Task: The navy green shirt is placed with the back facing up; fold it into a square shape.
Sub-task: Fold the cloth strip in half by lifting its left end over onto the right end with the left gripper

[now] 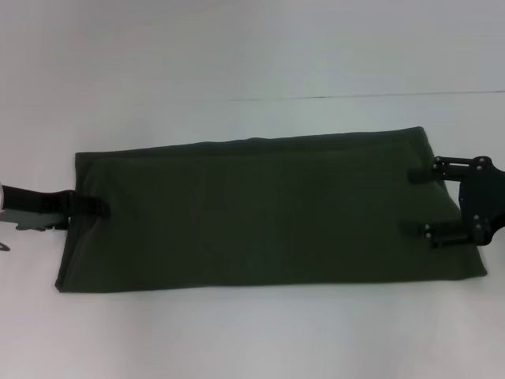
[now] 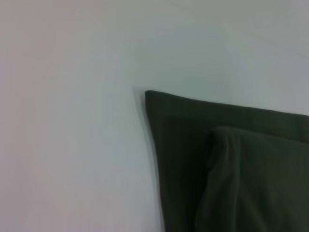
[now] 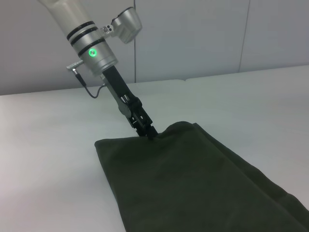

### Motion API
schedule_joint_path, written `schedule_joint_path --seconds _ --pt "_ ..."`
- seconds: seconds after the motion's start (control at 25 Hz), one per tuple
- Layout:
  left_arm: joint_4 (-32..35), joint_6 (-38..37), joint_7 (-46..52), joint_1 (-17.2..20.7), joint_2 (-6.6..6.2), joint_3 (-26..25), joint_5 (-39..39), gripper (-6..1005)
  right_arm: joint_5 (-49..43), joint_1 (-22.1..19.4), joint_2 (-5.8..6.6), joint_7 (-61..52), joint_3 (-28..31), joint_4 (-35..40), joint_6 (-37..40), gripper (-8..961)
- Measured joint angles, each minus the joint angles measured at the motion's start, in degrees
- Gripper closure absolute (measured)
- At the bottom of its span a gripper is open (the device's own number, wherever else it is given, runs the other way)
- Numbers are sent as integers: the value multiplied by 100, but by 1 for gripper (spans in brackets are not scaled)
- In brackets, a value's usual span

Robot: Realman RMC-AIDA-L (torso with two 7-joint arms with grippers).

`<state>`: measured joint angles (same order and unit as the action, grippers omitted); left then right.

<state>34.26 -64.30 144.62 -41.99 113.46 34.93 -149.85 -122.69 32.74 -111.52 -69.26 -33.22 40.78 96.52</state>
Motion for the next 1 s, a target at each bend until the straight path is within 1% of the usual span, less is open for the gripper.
schedule_joint_path --seconds 0.28,0.68,1.0 --pt "-9 -10 -5 -9 -1 105 3 112 0 25 0 0 0 0 -2 54" --pt "-32 -316 33 -103 -21 112 12 112 0 58 0 0 -9 0 -10 53" --pt "-33 -254 74 -141 -35 109 -2 111 0 73 0 0 -9 0 -20 54"
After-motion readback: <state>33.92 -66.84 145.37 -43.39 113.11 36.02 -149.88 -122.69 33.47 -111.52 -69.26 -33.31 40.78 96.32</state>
